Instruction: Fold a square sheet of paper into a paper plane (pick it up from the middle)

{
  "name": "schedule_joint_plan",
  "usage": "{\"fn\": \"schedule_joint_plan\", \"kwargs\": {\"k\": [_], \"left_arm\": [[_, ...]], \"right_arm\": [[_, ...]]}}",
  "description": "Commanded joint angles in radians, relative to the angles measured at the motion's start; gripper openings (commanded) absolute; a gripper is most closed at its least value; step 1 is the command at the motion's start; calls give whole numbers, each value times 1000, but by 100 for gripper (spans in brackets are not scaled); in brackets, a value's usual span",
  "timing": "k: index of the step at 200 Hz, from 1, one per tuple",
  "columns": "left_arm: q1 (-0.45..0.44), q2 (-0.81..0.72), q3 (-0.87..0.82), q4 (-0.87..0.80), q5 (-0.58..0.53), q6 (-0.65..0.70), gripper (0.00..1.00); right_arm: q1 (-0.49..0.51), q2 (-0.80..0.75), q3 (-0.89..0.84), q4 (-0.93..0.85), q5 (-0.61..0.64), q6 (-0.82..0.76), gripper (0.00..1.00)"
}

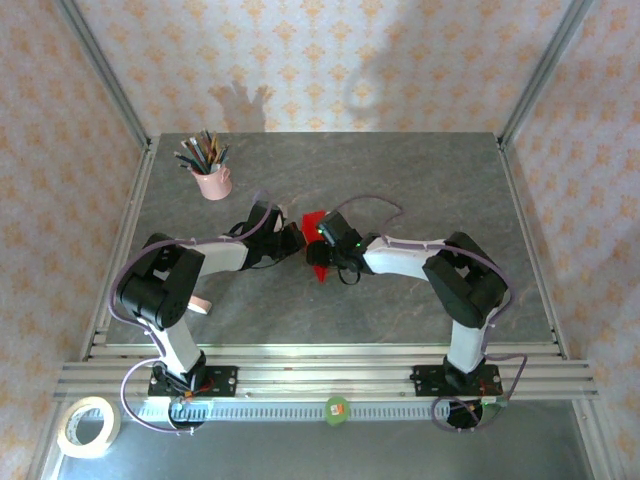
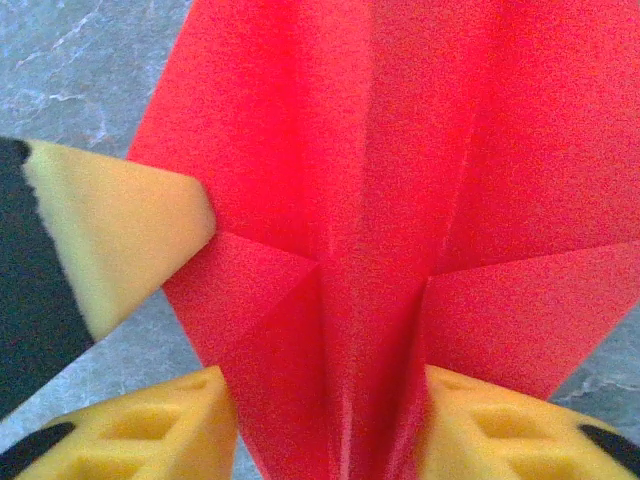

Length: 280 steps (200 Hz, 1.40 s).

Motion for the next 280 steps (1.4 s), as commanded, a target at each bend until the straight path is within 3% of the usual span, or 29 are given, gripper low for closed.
{"fn": "schedule_joint_plan", "kwargs": {"k": [1,46,120,182,280], "left_arm": [[4,9,-6,1,9,17,2],[4,12,-10,5,8,16,2],[4,11,-11,1,6,17,12],[12,-49,-12,-49,-66,34,30],[110,-207,-90,-138,-236,80,60]], "right_arm": [[6,12,29,-46,68,-1,40],[5,24,47,-79,101,10,27],[7,53,69,-93,94,33,36],[7,74,102,-135,116,35,34],[-1,71,151,-238,241,56,9]]}}
